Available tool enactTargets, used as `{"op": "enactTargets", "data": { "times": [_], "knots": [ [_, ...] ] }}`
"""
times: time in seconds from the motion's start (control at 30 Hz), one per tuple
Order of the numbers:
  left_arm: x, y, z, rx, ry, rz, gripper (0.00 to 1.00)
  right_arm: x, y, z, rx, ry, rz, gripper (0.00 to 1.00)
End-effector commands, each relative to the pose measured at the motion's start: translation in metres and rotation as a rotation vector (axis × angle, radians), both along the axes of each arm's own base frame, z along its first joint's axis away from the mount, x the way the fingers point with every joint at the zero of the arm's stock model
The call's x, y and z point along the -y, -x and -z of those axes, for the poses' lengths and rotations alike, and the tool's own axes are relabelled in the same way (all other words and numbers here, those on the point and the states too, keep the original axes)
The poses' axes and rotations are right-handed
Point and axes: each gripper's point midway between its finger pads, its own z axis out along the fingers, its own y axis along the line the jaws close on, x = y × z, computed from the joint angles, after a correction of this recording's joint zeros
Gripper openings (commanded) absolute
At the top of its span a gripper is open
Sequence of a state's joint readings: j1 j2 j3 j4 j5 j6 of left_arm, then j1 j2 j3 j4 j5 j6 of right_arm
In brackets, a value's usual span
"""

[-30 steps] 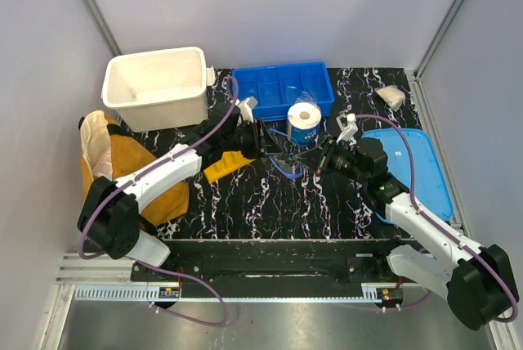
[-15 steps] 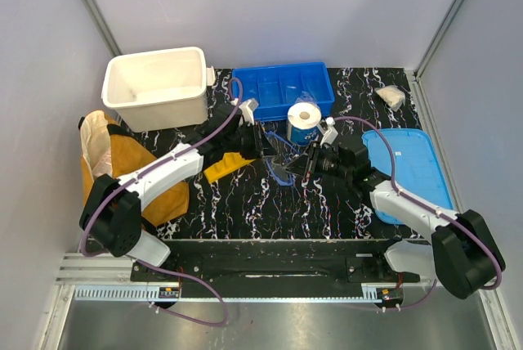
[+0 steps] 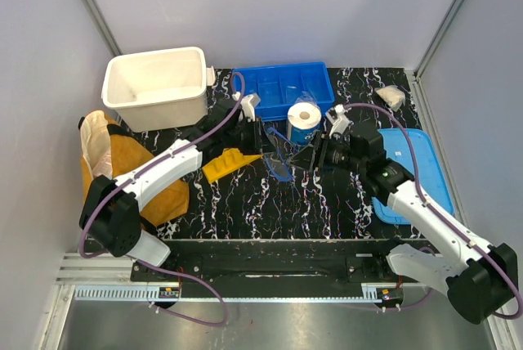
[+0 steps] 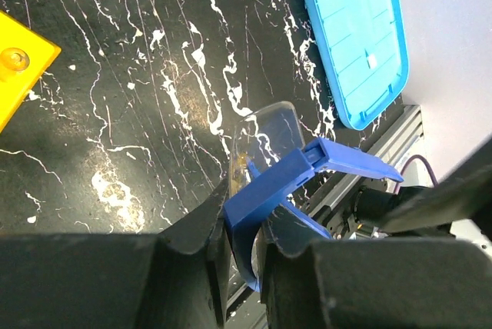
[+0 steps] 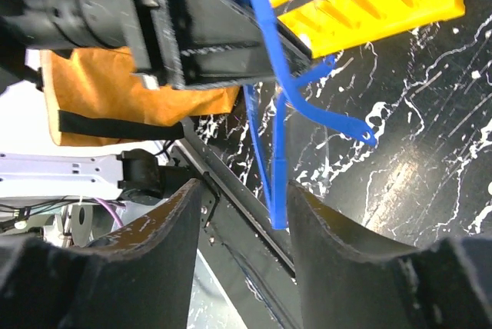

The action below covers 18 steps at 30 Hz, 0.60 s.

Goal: Organize the chemistry lab equipment

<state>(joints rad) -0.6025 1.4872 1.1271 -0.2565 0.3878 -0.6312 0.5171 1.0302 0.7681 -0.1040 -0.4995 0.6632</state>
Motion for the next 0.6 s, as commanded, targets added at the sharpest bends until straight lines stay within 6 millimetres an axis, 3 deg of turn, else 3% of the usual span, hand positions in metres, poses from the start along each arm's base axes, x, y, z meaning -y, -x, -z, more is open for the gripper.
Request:
{"op": "enactTargets", "data": {
  "times": [0.0,0.17,0.27,0.43,0.57],
  "knots": [
    [0.000,0.000,-0.031,0.095,0.032,0.031,0.20,-0.001,0.007,-0.030,0.027,0.007,-0.035,0.50],
    [0.001,0.007,-0.037,0.107,0.051,0.064,0.20,0.001,-0.008,-0.067,0.128,-0.023,0.026,0.39],
    [0.000,0.010,-0.040,0.114,0.059,0.075,0.20,0.010,-0.026,-0.074,0.209,0.019,0.104,0.34],
    [0.002,0.014,-0.044,0.113,0.082,0.089,0.20,0.010,-0.048,-0.060,0.230,0.094,0.137,0.30],
    [0.003,0.014,-0.049,0.116,0.104,0.077,0.20,-0.005,-0.040,-0.035,0.131,0.088,0.054,0.29]
  ]
}}
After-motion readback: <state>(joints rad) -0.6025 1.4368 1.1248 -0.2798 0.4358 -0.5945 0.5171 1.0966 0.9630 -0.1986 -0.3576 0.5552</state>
